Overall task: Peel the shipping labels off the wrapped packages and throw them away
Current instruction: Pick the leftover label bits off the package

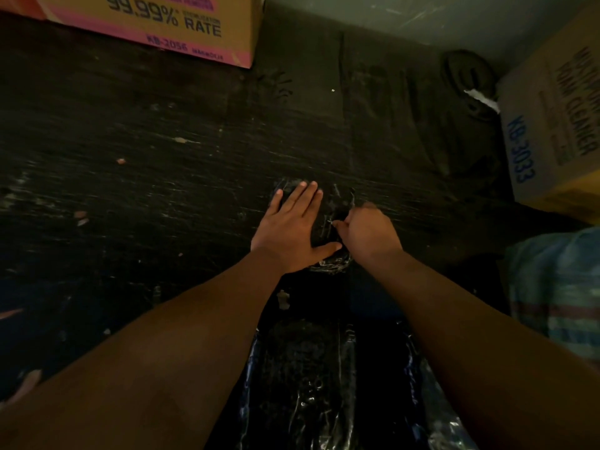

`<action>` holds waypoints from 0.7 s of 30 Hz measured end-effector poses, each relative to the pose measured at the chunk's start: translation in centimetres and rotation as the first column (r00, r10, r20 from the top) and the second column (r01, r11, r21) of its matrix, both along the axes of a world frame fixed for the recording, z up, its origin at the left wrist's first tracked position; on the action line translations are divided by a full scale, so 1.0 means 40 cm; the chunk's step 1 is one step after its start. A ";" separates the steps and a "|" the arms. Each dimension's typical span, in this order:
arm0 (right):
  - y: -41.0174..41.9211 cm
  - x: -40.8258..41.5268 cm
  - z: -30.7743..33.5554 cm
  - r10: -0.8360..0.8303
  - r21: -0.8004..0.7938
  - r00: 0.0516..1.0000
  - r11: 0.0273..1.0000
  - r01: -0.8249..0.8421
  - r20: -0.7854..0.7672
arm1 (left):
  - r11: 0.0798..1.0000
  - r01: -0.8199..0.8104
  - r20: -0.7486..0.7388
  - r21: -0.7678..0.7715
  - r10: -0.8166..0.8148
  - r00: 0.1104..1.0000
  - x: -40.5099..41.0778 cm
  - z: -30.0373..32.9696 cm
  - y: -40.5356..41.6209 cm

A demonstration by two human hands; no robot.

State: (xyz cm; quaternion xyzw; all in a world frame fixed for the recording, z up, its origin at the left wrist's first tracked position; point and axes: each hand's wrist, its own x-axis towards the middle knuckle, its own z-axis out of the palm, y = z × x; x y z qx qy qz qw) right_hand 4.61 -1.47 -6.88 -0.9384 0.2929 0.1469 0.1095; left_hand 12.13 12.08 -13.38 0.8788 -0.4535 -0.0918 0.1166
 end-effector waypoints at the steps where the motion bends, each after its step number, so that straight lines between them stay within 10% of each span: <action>1: -0.001 0.000 -0.001 -0.006 -0.008 1.000 1.000 0.006 0.003 | 1.000 0.000 0.002 -0.003 0.000 1.000 -0.001 0.000 0.000; 11: -0.007 -0.055 -0.018 -0.361 0.263 0.891 0.920 0.292 0.276 | 1.000 0.012 -0.018 0.011 -0.012 1.000 0.000 0.002 0.004; 21: 0.043 -0.084 -0.073 -0.406 0.402 0.887 0.866 0.296 0.221 | 0.994 -0.063 -0.221 -0.088 0.042 0.974 0.008 0.062 0.054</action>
